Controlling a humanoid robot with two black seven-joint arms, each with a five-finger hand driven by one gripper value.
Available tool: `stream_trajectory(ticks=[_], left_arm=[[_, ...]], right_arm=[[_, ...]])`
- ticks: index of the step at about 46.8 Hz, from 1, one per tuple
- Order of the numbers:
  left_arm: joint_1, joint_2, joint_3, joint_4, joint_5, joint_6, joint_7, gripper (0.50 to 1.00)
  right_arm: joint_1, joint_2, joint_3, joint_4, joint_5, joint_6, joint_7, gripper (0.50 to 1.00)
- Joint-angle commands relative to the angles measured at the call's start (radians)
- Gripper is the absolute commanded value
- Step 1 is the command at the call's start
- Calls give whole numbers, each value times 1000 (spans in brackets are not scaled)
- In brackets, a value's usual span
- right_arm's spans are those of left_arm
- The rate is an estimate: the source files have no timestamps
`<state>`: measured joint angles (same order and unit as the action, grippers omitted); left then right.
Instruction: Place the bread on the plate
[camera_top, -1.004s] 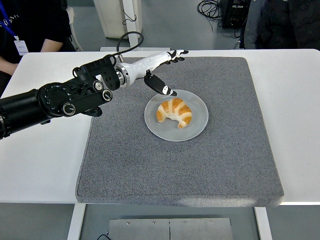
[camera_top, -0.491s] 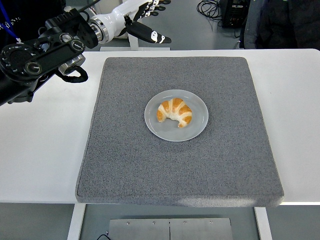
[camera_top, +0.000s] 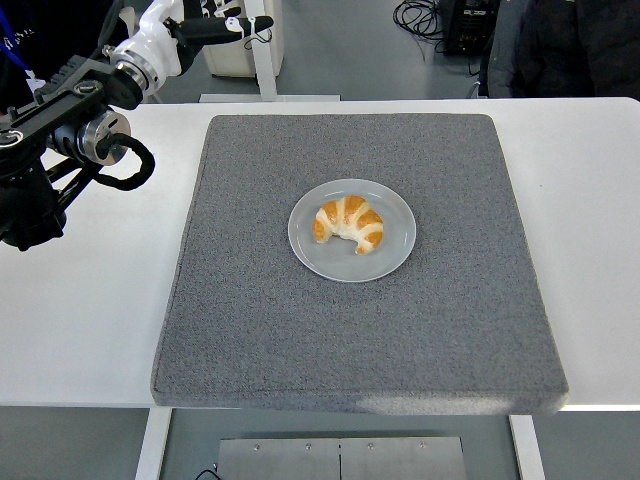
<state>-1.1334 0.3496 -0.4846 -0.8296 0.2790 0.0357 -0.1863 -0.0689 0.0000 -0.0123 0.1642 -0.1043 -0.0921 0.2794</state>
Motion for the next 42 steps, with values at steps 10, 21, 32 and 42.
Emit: stream_trajectory(ticks=[10, 21, 32, 42], left_arm=[[132, -29, -201, 3, -1, 0, -1, 960], [185, -61, -230, 40, -3, 0, -7, 960], [228, -81, -229, 73, -46, 0, -74, 958], [230, -100, -229, 76, -49, -2, -71, 958]], right_arm=[[-2, 0, -1, 1, 0, 0, 0, 1000], [-2, 0, -1, 1, 0, 0, 0, 1000], [-2, 0, -1, 1, 0, 2, 0, 1000], [-2, 0, 0, 1, 0, 2, 0, 1000]])
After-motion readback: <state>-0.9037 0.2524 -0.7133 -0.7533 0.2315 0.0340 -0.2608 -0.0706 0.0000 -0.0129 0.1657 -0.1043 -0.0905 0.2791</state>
